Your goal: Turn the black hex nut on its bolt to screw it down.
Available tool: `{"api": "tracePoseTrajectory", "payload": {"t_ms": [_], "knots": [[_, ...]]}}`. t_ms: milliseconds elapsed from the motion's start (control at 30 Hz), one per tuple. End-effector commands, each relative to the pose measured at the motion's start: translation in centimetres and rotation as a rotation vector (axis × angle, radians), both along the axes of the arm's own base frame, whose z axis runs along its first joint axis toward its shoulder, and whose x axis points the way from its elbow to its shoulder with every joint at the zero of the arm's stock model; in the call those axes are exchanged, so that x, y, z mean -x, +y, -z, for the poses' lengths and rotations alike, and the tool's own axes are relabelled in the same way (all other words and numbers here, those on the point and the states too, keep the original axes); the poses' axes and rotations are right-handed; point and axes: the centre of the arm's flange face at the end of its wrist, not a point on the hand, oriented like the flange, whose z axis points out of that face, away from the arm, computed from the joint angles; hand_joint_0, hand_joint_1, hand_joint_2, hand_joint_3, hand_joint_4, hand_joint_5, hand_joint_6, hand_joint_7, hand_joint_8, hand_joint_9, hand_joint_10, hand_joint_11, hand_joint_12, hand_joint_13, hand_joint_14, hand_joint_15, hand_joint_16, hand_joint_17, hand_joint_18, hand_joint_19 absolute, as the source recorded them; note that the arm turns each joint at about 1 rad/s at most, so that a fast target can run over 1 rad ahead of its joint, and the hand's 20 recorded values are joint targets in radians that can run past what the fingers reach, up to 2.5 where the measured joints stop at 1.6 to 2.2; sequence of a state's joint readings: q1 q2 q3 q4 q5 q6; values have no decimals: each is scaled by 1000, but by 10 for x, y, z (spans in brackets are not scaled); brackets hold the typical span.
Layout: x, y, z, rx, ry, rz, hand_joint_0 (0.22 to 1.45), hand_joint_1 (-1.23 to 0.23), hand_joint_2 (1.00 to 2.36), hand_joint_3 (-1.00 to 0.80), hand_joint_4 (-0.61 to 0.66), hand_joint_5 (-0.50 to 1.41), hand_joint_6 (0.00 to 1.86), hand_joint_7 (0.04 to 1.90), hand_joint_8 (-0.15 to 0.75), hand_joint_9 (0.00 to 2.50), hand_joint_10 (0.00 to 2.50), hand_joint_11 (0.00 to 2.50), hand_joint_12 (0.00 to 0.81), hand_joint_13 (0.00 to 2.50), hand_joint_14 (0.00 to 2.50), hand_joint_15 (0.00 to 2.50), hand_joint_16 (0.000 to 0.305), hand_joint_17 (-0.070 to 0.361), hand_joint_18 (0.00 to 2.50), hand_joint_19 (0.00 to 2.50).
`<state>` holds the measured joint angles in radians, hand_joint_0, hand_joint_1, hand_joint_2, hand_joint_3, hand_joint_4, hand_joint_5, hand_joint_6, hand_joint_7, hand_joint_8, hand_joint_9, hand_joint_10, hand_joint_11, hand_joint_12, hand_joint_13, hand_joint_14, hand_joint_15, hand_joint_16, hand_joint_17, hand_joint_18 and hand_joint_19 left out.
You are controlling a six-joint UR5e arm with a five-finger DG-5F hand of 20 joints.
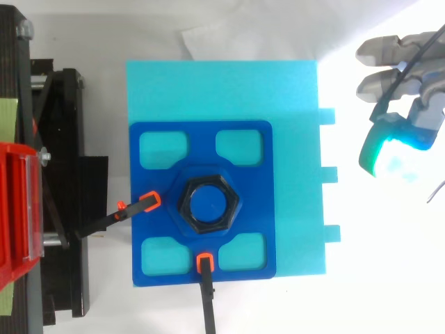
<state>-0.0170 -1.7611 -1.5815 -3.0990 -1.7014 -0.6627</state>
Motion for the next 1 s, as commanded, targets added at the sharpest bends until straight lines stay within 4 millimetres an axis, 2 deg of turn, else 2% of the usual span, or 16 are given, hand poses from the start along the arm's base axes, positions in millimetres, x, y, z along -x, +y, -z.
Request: {"api": "tracePoseTrajectory", "payload": {"t_ms": [0, 967], "knots": [[0, 0, 0, -3, 0, 1, 426, -445, 1000, -500, 200, -219, 503, 883, 257, 325, 0, 0, 359, 87, 0, 0, 64, 144, 224, 15], [0, 0, 0, -3, 0, 1, 445, -448, 1000, -500, 198, -217, 503, 880, 257, 339, 0, 0, 352, 97, 0, 0, 64, 143, 227, 16]]}}
